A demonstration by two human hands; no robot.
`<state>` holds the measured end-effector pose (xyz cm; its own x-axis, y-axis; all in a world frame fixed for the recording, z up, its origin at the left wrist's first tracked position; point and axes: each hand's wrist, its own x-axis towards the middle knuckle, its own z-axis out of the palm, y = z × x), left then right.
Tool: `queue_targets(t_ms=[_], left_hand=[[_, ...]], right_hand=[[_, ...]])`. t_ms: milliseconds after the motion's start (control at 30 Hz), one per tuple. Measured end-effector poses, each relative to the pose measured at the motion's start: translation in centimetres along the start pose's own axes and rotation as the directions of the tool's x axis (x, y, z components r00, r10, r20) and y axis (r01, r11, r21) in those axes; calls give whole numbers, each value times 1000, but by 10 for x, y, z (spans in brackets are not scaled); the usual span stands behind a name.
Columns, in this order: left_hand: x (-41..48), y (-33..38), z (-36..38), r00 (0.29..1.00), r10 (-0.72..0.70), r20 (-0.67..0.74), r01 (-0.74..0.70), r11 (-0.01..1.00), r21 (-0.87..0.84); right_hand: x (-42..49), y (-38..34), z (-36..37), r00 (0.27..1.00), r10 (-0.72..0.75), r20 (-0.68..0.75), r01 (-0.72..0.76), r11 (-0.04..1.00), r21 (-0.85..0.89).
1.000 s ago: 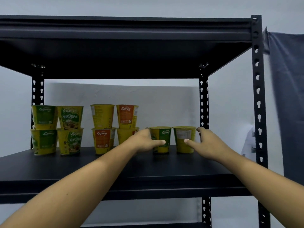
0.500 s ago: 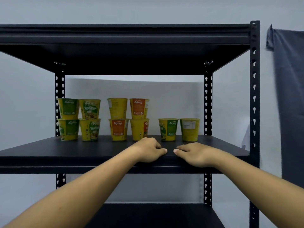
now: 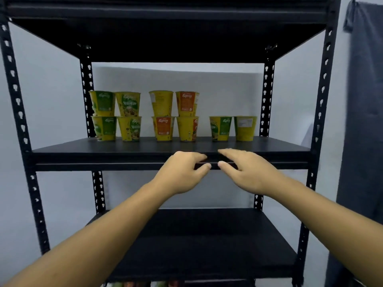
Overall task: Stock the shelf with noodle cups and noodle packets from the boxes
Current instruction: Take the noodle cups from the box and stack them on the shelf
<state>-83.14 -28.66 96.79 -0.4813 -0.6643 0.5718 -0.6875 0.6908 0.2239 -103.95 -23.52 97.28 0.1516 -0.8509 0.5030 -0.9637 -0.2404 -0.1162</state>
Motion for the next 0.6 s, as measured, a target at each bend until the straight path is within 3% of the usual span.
queue_targets(t_ms=[133, 367, 600], left_hand=[[-73, -19, 5, 1000, 18, 16, -17, 997, -79], [-211, -52, 50, 970, -60, 234, 84, 992, -96], [-342, -77, 123, 836, -156, 525, 232, 969, -83]], right_hand=[[-48, -40, 18, 995, 0, 103, -4, 999, 39], [-156, -100, 89, 942, 27, 336, -54, 996, 69], [-266, -134, 187, 806, 86, 585, -172, 981, 93]])
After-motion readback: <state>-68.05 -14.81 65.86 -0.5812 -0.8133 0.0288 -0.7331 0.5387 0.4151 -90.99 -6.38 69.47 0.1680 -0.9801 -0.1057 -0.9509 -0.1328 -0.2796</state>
